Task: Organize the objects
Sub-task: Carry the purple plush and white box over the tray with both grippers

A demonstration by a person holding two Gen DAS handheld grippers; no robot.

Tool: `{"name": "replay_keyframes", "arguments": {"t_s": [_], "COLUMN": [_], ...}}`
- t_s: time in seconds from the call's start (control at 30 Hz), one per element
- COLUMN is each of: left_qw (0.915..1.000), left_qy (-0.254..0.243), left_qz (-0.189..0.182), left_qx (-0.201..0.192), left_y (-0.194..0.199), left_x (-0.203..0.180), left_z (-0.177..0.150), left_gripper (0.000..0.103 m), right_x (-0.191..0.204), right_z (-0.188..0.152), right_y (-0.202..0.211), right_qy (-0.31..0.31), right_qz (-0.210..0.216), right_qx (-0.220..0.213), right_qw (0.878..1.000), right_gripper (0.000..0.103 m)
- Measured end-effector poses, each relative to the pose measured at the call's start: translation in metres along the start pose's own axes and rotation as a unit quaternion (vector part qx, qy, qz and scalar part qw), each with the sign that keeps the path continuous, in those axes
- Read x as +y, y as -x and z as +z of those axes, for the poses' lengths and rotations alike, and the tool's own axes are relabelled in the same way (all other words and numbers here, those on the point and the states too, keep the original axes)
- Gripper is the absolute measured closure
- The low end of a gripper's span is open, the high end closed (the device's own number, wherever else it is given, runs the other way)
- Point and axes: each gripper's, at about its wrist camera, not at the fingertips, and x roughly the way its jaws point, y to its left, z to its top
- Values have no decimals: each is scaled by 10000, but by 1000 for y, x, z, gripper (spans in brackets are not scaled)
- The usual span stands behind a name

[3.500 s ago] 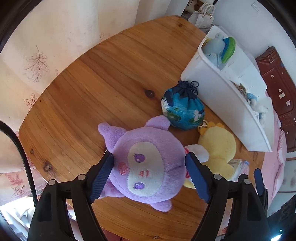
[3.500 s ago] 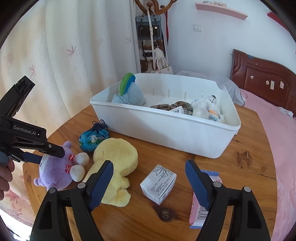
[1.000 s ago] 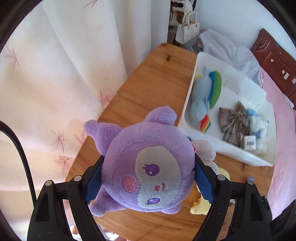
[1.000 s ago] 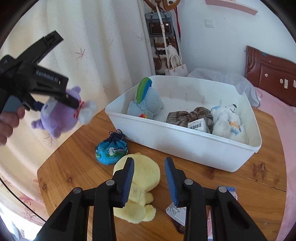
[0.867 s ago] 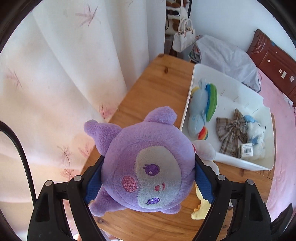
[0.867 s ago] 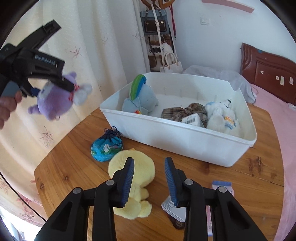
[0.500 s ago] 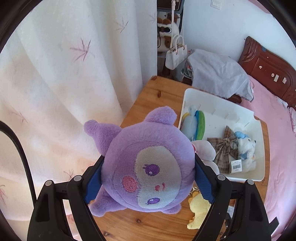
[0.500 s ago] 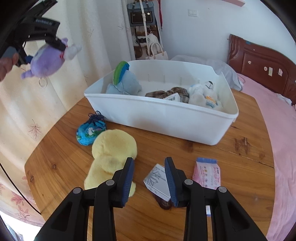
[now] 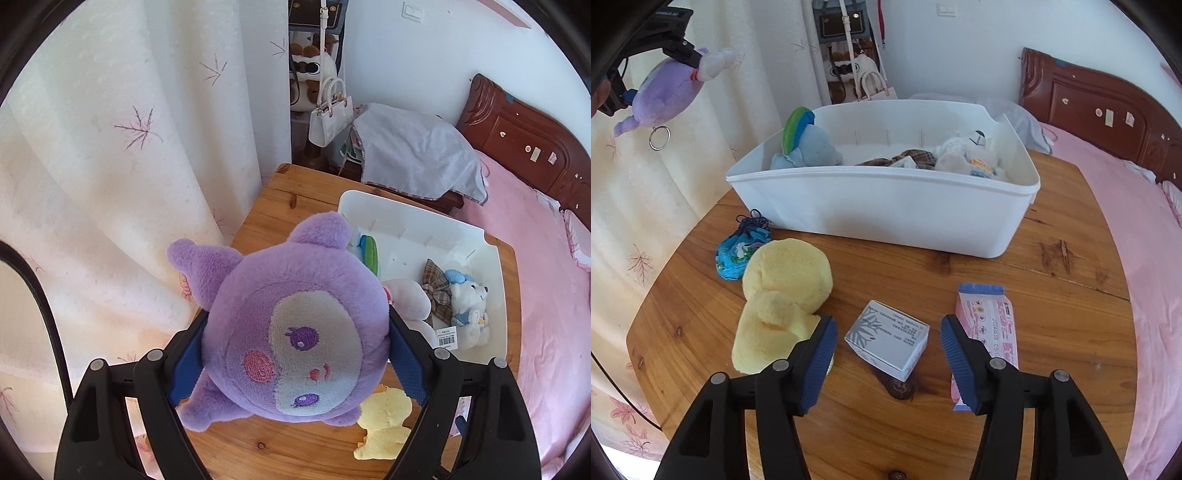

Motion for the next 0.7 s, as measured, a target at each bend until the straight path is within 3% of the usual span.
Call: {"name": "replay_keyframes", "arguments": {"t_s": [0.27, 0.37, 0.7], "left_qw": [9999, 9999, 9996], "left_qy": [-137, -158, -264], "left_qz": [17, 0, -125], "left_qx": [19, 50, 62], "left_y": [-1, -3, -2], "left_x": [-5, -6, -6], "left_z": [5, 5, 13], "left_gripper": [15, 15, 15], "right_x": [-1, 0, 1], "right_z": [-4, -5, 0], "right_y": [-9, -10, -4], "right_qy": [-133, -99, -76], "right_qz": [-66, -66, -43], "right_qx": [71, 57, 0], "right_qw": [9999, 9999, 10000], "right_gripper": [44, 52, 52]}}
